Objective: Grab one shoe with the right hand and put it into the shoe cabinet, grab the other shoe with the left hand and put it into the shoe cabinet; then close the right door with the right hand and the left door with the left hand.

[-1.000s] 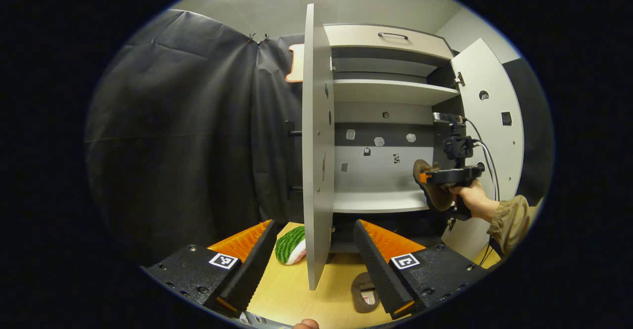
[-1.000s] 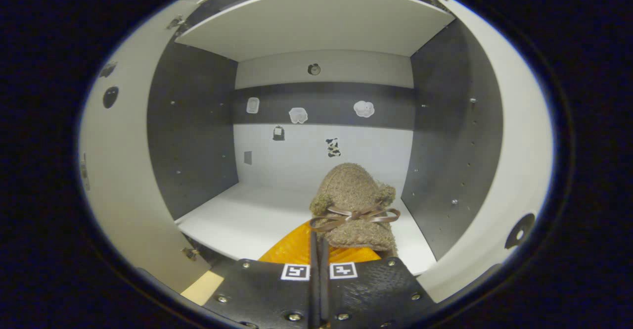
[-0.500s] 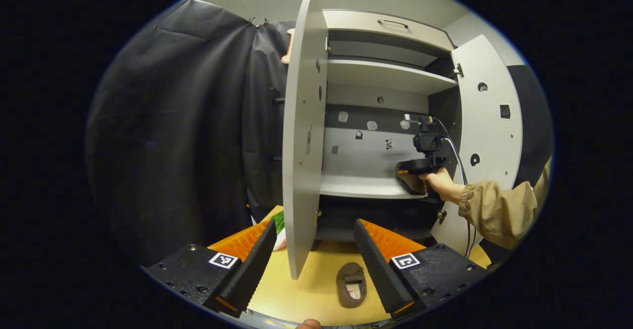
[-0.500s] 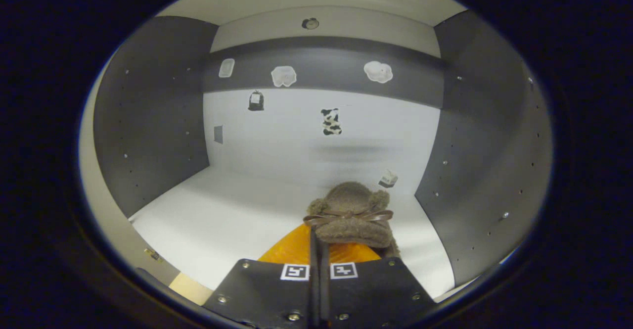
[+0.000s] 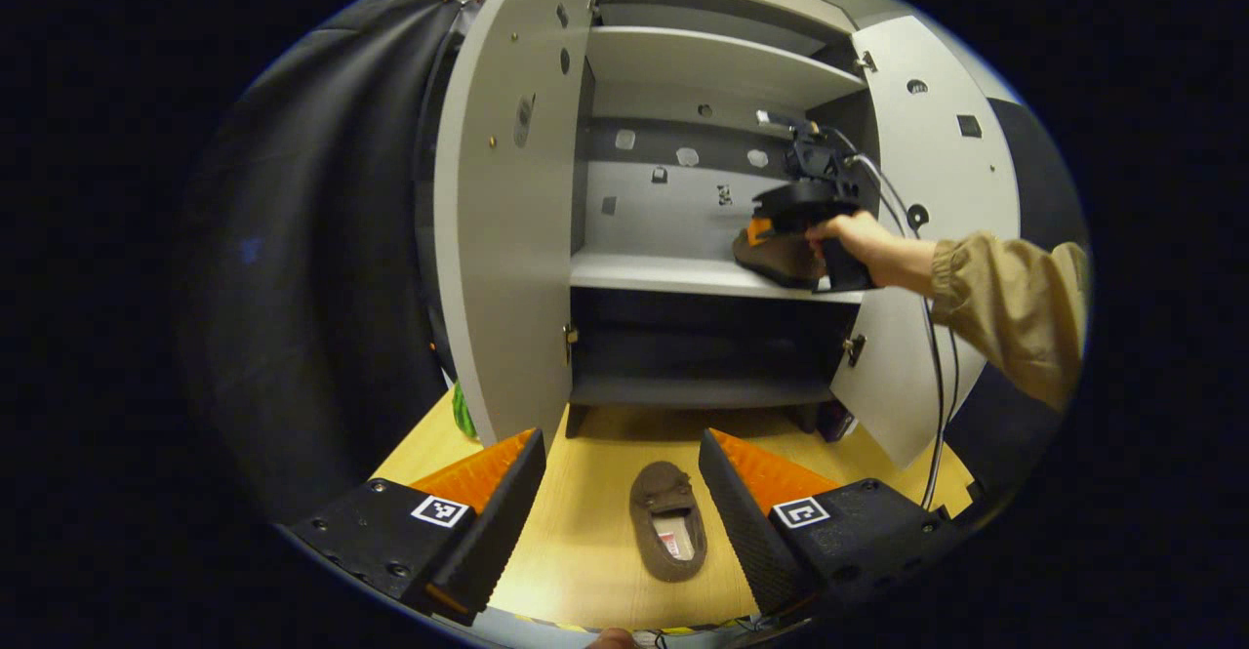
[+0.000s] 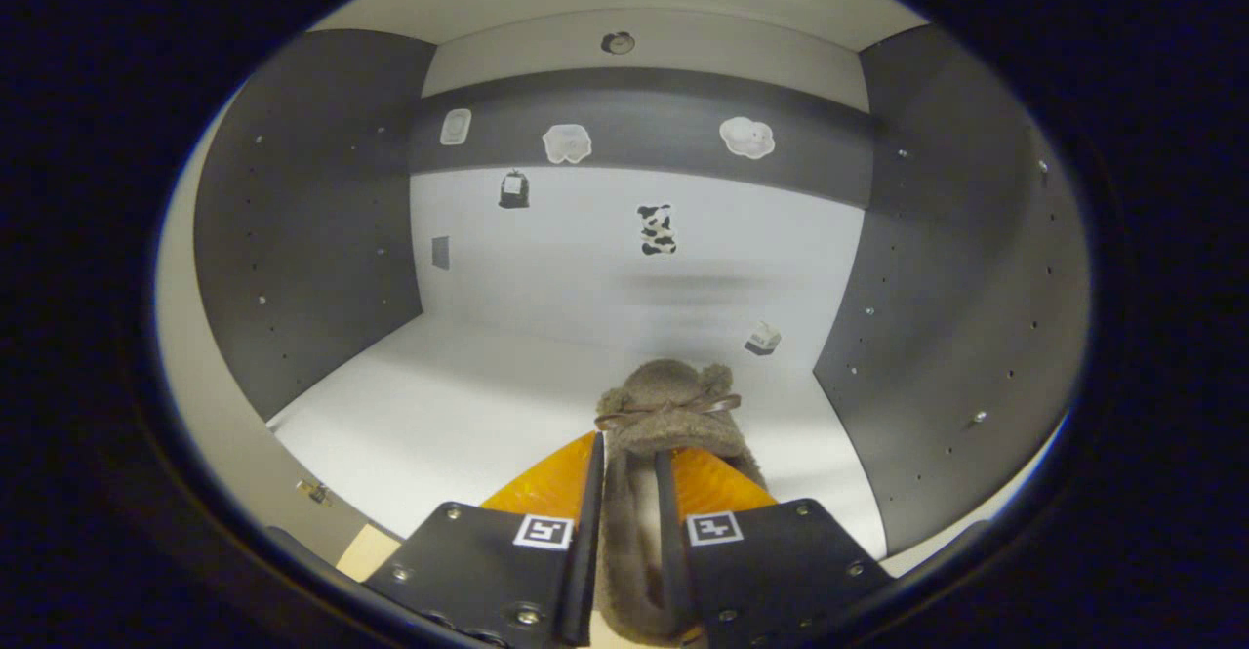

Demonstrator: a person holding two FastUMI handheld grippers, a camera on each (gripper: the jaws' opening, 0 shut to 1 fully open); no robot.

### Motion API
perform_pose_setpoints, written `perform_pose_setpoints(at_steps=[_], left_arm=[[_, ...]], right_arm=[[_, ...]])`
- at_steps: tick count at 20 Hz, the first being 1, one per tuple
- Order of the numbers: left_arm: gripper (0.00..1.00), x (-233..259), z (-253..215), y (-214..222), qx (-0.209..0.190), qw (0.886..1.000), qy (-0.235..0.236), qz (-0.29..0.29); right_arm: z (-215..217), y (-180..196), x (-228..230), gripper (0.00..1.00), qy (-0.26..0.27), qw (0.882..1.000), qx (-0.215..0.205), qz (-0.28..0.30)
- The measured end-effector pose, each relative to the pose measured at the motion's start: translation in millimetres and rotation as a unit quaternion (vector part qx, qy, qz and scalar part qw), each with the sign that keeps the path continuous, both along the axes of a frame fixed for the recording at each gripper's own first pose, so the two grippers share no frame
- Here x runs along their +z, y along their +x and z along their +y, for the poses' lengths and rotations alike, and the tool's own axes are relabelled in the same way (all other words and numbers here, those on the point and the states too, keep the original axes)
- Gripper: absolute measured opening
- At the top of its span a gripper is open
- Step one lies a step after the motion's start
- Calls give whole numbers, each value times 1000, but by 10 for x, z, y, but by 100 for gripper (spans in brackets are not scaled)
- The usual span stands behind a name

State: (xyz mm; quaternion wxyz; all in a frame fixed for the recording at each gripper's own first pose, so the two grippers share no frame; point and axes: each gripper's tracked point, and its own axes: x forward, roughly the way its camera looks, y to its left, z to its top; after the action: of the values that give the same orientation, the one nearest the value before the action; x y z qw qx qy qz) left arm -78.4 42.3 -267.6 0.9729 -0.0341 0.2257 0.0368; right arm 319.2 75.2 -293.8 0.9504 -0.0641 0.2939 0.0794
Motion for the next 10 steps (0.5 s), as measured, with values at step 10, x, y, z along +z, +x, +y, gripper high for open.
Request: perform_pose_setpoints(at_steps=[10], left_arm=[[98, -1661, -172, 209, -33, 992, 5, 125]], right_arm=[[-30, -703, 1297, 28, 65, 994, 4, -86]])
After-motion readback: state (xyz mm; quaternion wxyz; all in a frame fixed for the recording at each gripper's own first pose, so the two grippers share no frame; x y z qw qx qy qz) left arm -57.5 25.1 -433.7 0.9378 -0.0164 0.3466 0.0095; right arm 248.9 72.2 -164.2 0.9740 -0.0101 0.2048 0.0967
